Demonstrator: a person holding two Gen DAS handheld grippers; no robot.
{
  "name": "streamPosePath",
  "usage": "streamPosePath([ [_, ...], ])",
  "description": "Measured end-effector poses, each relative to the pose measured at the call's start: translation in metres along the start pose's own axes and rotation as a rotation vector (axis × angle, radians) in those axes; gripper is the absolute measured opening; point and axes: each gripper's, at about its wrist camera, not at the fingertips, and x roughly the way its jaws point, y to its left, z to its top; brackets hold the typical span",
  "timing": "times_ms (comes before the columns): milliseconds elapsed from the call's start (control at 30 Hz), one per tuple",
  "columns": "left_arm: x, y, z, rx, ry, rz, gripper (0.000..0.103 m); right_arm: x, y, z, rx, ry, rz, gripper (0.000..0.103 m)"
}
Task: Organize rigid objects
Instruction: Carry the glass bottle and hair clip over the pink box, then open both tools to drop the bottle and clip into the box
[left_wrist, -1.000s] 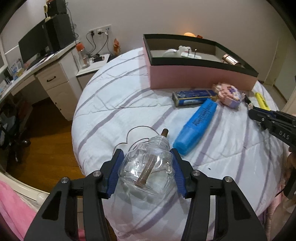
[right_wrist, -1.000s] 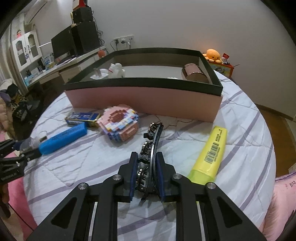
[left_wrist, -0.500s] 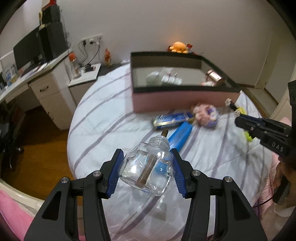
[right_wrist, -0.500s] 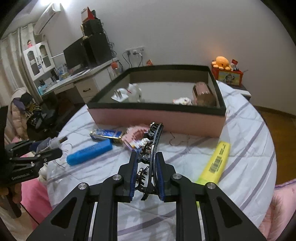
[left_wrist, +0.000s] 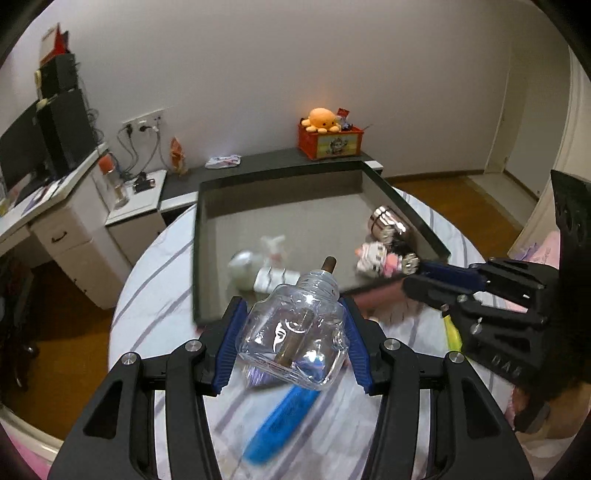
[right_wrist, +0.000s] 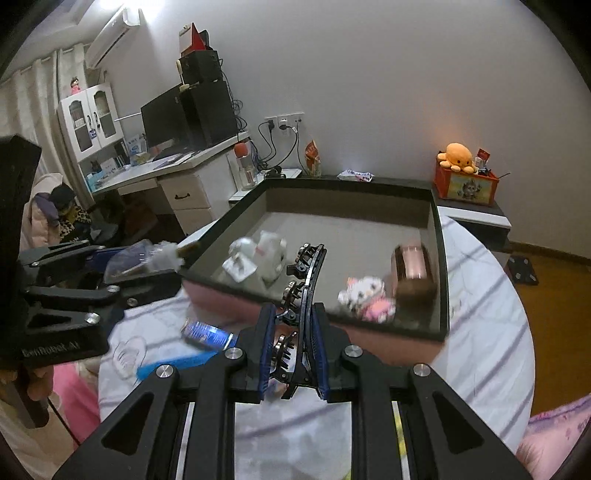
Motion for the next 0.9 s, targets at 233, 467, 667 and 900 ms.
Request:
streamPosePath([
  [233,0.056,-0.005,0.039,0.005,0.058,-0.018,0.052,0.043,-0.025,0.031,0.015,0.038,-0.001,0.020],
  [467,0.101,-0.004,0.050,0.005,0.119,0.014,0.052,0.083,-0.043,0.037,0.026,0.109,-0.035,0.020],
  [667,0.119,-0.003,0.041,0.013,0.153,0.036,0.052,0.101,-0.048,0.034,0.019,0.153,-0.056,0.020],
  [900,0.104,0.006,0.040,-0.029,0.129,0.037,0.072,0.095,-0.047,0.033,0.018,0.140,-0.111,0.042],
])
